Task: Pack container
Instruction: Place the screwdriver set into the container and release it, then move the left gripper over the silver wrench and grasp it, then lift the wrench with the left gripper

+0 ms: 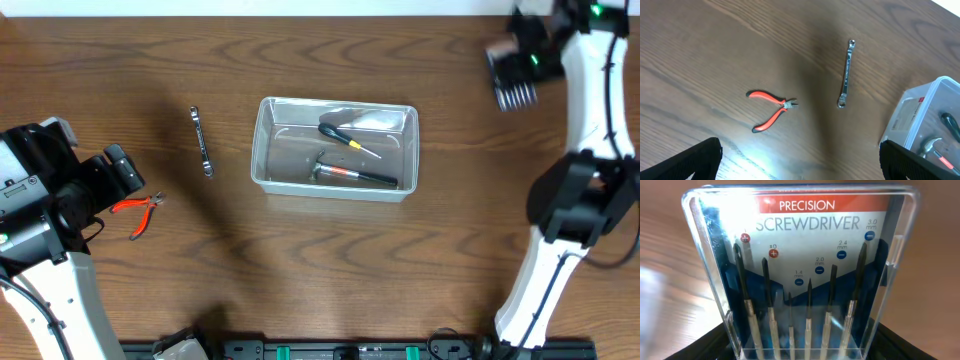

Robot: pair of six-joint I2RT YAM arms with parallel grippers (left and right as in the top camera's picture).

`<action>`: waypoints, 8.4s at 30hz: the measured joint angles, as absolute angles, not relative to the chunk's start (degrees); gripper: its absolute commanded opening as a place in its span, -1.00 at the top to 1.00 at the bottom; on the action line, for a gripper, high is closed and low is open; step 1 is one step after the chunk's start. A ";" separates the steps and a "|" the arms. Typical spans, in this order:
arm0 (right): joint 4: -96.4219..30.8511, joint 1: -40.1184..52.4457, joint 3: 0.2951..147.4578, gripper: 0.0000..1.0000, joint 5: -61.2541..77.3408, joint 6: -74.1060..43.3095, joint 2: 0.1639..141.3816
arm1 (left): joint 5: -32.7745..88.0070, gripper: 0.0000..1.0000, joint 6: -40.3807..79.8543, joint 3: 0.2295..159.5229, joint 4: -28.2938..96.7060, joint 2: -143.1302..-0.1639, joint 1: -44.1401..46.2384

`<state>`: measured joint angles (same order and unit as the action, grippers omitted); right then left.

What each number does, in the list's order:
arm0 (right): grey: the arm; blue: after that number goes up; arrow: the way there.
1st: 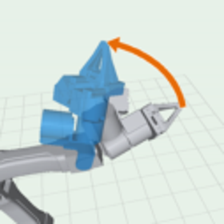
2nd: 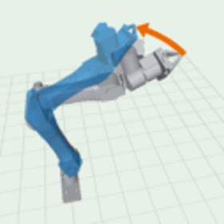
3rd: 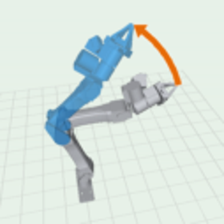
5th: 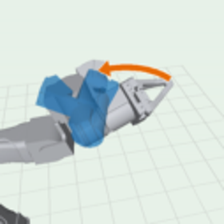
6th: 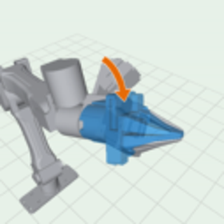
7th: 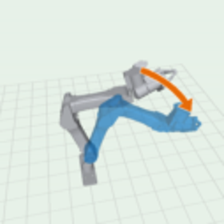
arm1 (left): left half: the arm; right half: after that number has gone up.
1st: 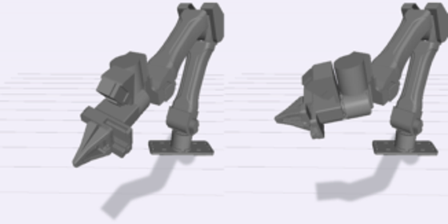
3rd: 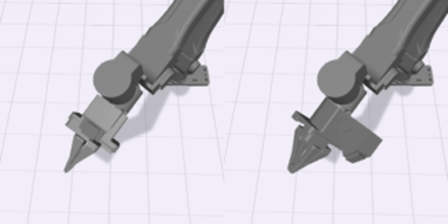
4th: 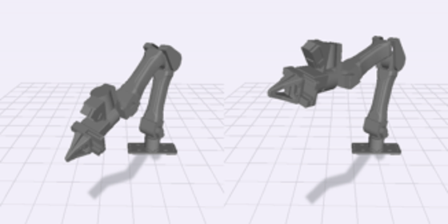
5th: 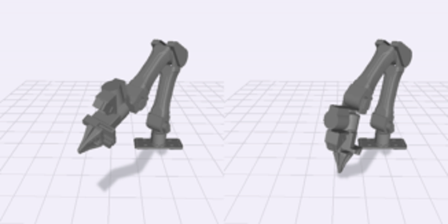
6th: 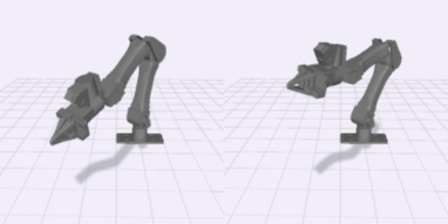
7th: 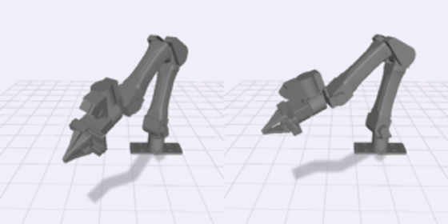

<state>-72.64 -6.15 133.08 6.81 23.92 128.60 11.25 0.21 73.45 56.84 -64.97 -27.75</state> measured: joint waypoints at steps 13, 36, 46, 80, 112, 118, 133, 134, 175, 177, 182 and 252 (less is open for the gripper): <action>-77.62 24.56 132.51 0.67 7.88 40.75 122.30 | 11.25 -0.97 0.14 73.45 56.80 -64.97 -27.75; -74.11 23.90 114.56 -0.99 6.63 44.40 132.05 | 11.27 -0.97 0.14 73.45 56.80 -64.86 -27.75; -74.72 23.92 116.86 -0.99 6.68 43.94 131.61 | 11.27 -0.96 -0.10 73.45 56.80 -64.45 -27.73; -80.20 -12.01 133.97 -0.99 9.21 16.43 110.30 | 11.44 -0.97 -0.03 97.86 63.70 -120.73 -8.45; -80.97 -12.01 133.97 -0.98 9.45 16.45 110.28 | 1.43 -0.97 1.78 97.89 57.95 -128.75 -5.63; -81.03 -12.01 133.97 -0.99 9.45 16.49 110.28 | 0.80 -0.97 2.61 98.08 57.45 -128.75 -3.62; -81.01 -12.01 133.97 -0.99 9.45 16.49 110.28 | 1.30 -0.90 3.05 98.08 57.39 -128.75 -3.97; -81.01 -12.01 133.97 -0.99 9.45 16.49 110.28 | 1.30 -0.90 3.03 98.08 57.39 -128.75 -3.97; -81.19 -12.01 133.97 -0.98 9.45 16.51 110.28 | 4.12 0.14 2.83 98.06 58.04 -128.81 -4.03; -81.19 -12.01 133.97 -0.99 9.45 16.51 110.28 | 4.12 0.21 2.94 98.06 58.11 -128.81 -4.03; -81.19 -12.01 133.97 -0.99 9.45 16.51 110.28 | 4.12 0.32 2.85 98.06 58.48 -128.81 -4.03; -81.93 -12.01 133.97 -0.99 9.45 16.95 110.28 | -0.05 -0.56 2.96 98.04 59.51 -124.05 -4.67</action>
<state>-81.93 -12.01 133.97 9.45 16.95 110.28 -0.05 2.96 98.04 59.51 -124.05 -4.67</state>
